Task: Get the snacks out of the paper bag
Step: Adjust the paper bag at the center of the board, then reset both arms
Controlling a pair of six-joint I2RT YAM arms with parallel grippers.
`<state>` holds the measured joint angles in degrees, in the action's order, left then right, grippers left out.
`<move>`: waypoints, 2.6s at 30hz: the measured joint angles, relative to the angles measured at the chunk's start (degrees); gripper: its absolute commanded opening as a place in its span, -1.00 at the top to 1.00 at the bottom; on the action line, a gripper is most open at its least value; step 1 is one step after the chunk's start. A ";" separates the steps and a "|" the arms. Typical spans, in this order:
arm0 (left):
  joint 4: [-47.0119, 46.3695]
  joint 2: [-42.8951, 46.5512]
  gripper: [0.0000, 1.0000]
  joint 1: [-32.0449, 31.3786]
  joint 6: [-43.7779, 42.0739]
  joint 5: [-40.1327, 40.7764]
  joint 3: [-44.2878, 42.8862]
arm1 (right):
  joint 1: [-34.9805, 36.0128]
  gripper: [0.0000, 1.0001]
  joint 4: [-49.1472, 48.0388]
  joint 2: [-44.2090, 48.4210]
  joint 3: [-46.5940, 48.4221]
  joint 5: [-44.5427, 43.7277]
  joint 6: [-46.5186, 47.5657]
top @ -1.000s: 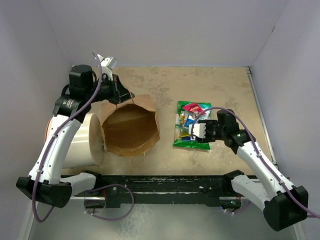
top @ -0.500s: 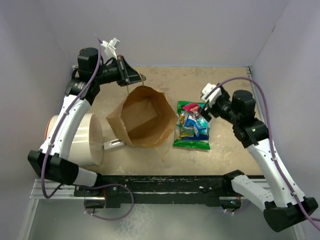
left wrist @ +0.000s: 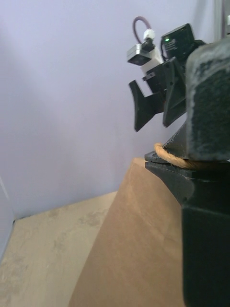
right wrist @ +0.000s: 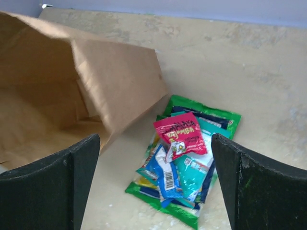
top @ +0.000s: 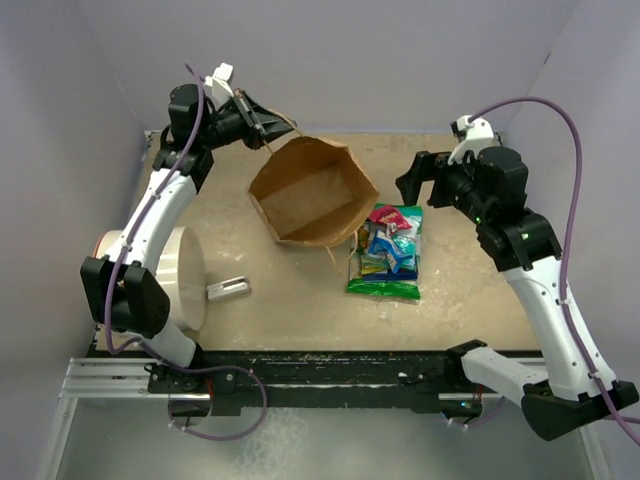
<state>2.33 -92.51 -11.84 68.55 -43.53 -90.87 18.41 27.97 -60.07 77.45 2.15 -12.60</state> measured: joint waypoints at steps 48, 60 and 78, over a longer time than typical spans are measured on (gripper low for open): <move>40.41 25.07 -0.98 1.95 -47.10 36.26 -5.64 | -0.07 -0.99 23.96 -0.61 21.97 -8.20 -7.08; 37.57 51.41 -0.98 1.57 -57.11 32.37 -3.41 | -0.13 -0.99 25.09 8.98 28.74 -11.32 1.97; 40.19 53.02 -0.98 1.57 -55.63 36.48 -3.30 | -0.22 -0.99 23.71 10.40 28.33 -11.61 1.22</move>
<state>42.52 -39.48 -10.26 12.93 -7.05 -94.17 18.20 51.68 -49.67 105.78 -9.45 -11.38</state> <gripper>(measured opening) 0.989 0.994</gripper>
